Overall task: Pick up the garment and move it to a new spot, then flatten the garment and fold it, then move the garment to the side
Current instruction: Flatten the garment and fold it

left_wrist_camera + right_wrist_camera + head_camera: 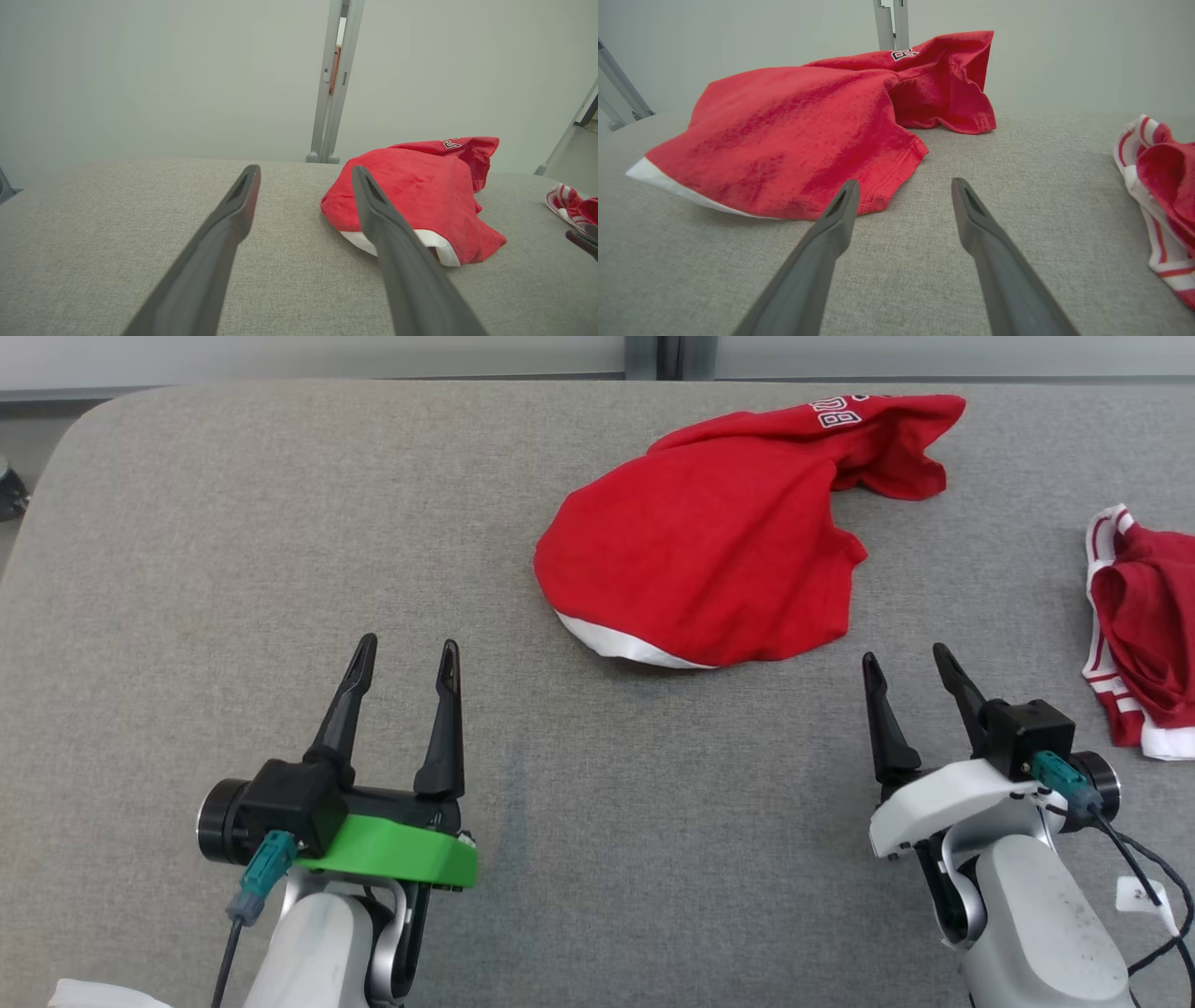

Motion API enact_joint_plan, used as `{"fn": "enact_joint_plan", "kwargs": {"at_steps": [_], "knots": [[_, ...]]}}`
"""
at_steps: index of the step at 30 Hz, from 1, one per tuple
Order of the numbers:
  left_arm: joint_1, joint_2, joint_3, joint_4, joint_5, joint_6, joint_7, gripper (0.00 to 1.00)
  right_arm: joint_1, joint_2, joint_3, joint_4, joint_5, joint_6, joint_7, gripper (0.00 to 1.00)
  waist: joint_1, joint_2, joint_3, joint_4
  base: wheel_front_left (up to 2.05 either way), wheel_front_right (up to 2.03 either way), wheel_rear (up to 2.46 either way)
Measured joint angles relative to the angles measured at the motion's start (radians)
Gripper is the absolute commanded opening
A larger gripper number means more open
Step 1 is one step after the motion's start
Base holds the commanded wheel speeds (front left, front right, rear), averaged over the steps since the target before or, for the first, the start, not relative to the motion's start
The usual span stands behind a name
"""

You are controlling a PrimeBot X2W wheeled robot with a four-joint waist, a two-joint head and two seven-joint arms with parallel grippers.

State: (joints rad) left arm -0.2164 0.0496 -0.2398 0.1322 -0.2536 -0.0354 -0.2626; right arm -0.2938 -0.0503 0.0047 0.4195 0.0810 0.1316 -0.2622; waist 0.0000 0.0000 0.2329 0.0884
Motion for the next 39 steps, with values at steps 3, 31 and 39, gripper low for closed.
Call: {"fn": "enact_joint_plan", "kwargs": {"at_steps": [3,31,39], "knots": [[-0.003,0.000,-0.010,0.007,-0.001,0.001,0.000,1.00,-0.051,0.001,0.003,0.098,0.023,0.000,0.025,1.00,0.0000,0.0000,0.010,0.021,0.00,0.00,0.00],[-0.017,0.000,-0.033,0.037,-0.009,0.016,0.000,1.00,-0.267,-0.107,0.159,0.360,0.186,0.000,0.003,0.00,0.0001,0.0000,0.033,0.093,0.00,0.00,0.00],[-0.002,0.000,-0.012,0.036,-0.004,0.017,0.000,1.00,-0.143,-0.153,0.121,0.132,0.130,0.000,0.001,0.00,0.0001,0.0000,-0.010,0.051,0.00,0.00,0.00]]}}
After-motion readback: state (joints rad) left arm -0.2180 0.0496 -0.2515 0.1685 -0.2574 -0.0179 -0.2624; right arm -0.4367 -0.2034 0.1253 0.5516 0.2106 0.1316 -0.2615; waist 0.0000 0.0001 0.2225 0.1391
